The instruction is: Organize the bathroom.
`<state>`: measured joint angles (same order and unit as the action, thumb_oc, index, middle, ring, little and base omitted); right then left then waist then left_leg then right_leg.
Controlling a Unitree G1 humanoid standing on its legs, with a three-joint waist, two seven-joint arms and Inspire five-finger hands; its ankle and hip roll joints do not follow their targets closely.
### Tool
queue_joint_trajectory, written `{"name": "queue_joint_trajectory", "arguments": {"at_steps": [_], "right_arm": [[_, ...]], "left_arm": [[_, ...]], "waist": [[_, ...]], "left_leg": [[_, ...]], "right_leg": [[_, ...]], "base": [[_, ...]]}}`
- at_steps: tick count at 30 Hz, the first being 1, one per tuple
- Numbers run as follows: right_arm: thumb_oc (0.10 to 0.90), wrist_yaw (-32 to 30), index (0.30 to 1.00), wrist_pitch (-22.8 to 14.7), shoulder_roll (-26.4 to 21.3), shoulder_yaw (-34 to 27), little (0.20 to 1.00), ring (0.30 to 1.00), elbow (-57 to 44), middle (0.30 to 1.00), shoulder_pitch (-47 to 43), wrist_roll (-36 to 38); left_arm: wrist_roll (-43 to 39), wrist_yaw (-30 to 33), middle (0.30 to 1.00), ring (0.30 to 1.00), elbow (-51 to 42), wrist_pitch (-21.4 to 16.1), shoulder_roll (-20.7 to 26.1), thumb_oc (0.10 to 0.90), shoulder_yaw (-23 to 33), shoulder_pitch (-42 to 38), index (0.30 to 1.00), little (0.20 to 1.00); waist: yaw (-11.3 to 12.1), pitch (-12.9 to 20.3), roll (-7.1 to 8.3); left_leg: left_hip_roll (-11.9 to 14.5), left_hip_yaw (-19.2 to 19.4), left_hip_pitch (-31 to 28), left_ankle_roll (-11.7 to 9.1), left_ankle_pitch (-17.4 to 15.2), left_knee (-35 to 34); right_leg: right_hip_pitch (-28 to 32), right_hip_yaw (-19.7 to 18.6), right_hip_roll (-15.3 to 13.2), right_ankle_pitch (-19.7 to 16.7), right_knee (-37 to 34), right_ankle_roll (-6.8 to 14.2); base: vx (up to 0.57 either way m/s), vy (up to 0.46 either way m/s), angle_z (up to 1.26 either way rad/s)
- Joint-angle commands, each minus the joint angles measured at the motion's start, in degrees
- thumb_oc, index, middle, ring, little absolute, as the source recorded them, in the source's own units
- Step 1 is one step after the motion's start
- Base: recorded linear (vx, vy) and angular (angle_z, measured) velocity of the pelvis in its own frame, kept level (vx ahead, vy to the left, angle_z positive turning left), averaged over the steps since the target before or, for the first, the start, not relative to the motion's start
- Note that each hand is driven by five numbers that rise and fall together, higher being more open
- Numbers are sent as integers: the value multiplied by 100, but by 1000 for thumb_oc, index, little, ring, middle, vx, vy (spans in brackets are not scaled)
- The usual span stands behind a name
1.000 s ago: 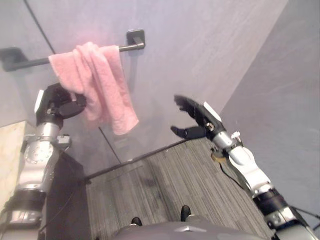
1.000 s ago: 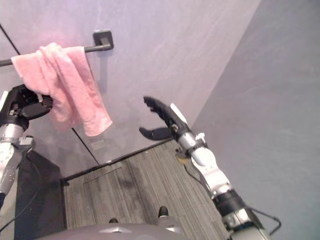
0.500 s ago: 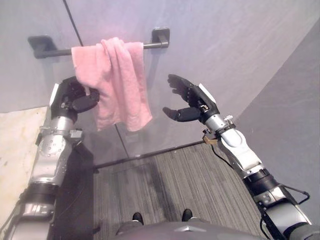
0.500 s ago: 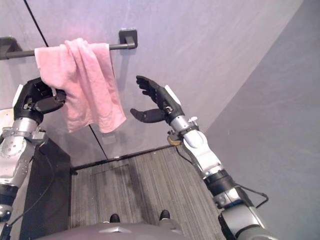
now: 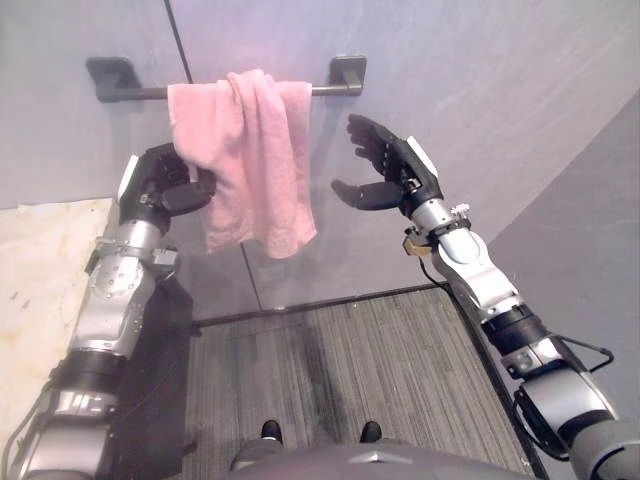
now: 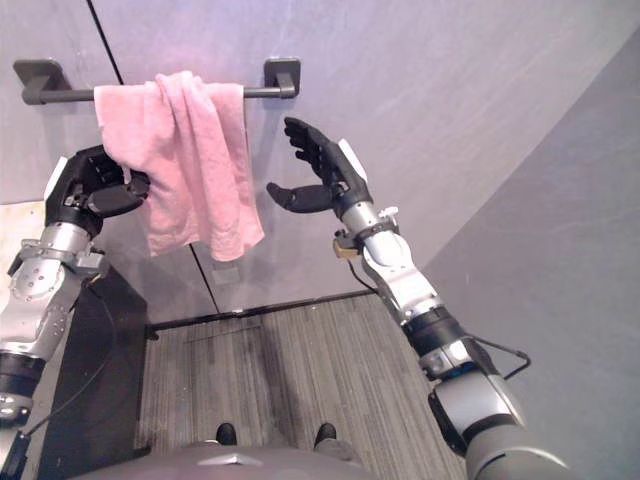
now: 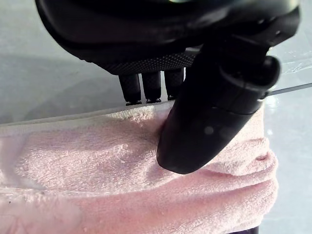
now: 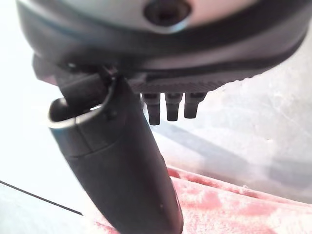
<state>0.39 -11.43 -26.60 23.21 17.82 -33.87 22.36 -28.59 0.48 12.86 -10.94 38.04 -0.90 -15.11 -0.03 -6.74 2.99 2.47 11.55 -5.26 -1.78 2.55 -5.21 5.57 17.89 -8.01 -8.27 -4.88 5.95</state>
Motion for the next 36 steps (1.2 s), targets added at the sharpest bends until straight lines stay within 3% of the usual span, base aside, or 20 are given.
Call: {"name": "queue_joint_trajectory", "arguments": {"at_steps": [1, 9, 36], "right_arm": [[800, 148, 900, -347, -215, -18, 900, 900, 121, 900, -1095, 368], [800, 421, 900, -94, -106, 161, 900, 900, 343, 900, -1418, 667], [800, 510, 900, -466, -335, 284, 900, 900, 1381, 900, -2330, 1165]], "left_arm": [[25, -69, 300, 300, -36, -362, 35, 400, -454, -1107, 300, 300], [91, -60, 300, 300, -28, -207, -91, 400, -612, -1257, 300, 300], [7, -107, 300, 300, -16, -72, -114, 400, -815, -1389, 300, 300]], "waist": [[205, 435, -253], [277, 454, -210], [467, 477, -143]], "left_leg": [[-124, -145, -258, -170, -545, 21], [-125, -199, -255, -175, -528, 21], [-134, -260, -238, -187, -521, 21]], "right_leg": [[125, 76, 214, 1187, 406, 400], [158, 135, 223, 1209, 411, 372], [192, 202, 222, 1160, 339, 371]], "base": [[12, 5, 11], [6, 3, 5], [6, 1, 2]]}}
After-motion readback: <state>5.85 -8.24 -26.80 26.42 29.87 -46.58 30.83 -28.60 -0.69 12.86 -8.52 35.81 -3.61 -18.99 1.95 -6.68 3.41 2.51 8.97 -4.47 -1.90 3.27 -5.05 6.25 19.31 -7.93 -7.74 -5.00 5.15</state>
